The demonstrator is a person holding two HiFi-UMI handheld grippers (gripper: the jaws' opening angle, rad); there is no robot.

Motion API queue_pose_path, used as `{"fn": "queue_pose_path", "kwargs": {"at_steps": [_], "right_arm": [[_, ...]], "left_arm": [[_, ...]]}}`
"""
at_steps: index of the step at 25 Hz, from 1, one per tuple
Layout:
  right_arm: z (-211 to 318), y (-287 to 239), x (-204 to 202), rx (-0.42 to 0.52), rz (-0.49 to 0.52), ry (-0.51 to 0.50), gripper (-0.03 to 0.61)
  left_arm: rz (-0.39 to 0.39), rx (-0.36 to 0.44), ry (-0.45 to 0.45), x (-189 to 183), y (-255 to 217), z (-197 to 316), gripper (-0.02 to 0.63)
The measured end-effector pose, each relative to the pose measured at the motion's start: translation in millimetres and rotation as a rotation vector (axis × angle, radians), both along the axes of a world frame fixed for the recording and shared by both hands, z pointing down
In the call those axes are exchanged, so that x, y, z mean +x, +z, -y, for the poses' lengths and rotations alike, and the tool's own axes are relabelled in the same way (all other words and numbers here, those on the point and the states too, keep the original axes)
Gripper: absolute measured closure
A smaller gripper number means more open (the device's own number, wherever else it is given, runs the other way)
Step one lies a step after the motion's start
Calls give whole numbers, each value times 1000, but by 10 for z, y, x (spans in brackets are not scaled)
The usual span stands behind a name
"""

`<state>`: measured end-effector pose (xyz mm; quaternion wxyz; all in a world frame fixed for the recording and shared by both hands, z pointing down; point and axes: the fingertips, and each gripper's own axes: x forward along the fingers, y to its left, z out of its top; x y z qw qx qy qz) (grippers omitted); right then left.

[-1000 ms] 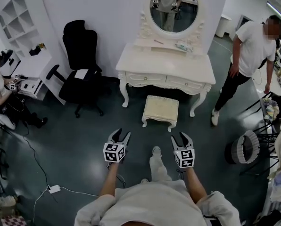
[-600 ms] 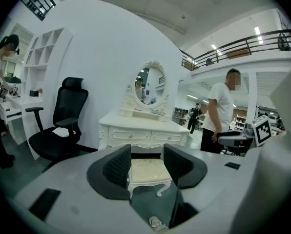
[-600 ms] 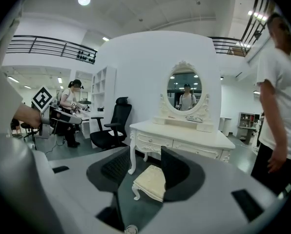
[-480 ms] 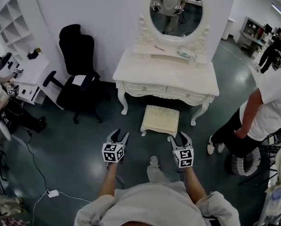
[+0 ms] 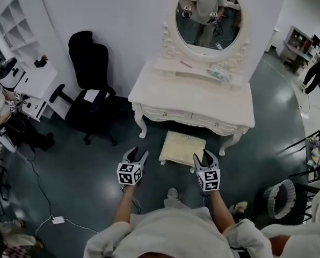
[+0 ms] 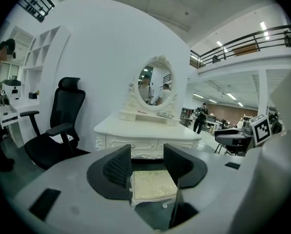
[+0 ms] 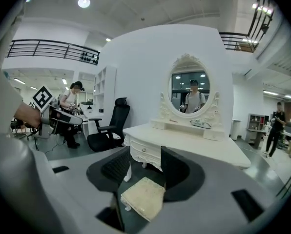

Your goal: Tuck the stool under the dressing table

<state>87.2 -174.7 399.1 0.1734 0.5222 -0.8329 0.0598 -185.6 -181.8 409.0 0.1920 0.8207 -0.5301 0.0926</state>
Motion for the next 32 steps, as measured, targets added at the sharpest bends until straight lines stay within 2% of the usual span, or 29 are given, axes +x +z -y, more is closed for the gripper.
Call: {"fn": "queue_pose_path", "kwargs": {"at_steps": [7,14,25,32], "right_arm": [[482,14,189,-5,4,-4,394],[622,89,440,-22,11,49,395],[371,238,896,-60,23,206,394],[191,299,859,-84,34,295,395]], "left_arm": [[8,-5,7,222,2,475,420],[16,-23,58,468,65,736,420],[22,-50,207,934,165,899,420],[15,-69,280,929,251,907,420]]}}
